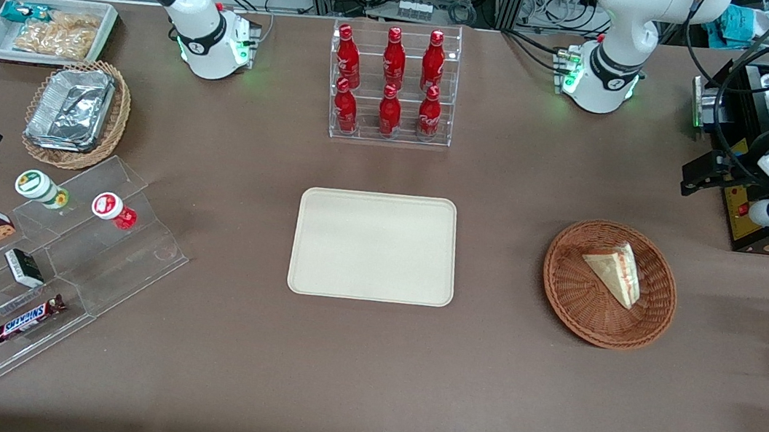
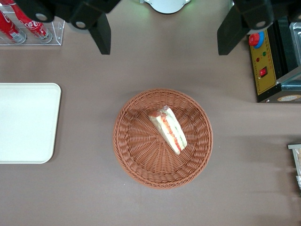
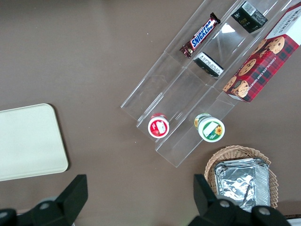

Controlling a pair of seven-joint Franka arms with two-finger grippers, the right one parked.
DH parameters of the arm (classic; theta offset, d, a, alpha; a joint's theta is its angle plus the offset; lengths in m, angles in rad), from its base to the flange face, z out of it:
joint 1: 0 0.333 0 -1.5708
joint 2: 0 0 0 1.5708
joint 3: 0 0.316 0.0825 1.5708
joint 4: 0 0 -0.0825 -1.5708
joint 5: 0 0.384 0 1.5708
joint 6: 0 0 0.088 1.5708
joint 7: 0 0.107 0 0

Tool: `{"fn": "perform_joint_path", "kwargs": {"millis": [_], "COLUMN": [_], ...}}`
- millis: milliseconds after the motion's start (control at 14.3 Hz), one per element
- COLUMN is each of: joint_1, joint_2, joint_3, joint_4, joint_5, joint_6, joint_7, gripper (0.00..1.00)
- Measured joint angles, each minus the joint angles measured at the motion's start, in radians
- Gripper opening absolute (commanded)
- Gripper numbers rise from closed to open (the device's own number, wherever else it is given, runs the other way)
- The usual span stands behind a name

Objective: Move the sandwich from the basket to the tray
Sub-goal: 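Lower the open left gripper over the sandwich in the wicker basket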

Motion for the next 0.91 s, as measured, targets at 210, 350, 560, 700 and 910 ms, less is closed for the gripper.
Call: {"fn": "perform_joint_path", "kwargs": {"millis": [210,350,560,700,910], "joint_1": [0.0,0.0,0.0,0.0,0.001], "joint_2": [0.01,0.027,0.052,0.055,0.051], "joint_3": [0.0,0.0,0.0,0.004,0.022], "joint_4": [-0.002,-0.025,-0.144,-0.261,-0.45], "joint_5": [0.0,0.0,0.014,0.023,0.024], "joint_6": [0.003,0.007,0.122,0.236,0.456], "joint_7": [0.001,0.001,0.001,0.001,0.001], "gripper": [1.0,1.0,1.0,1.0,1.0]}}
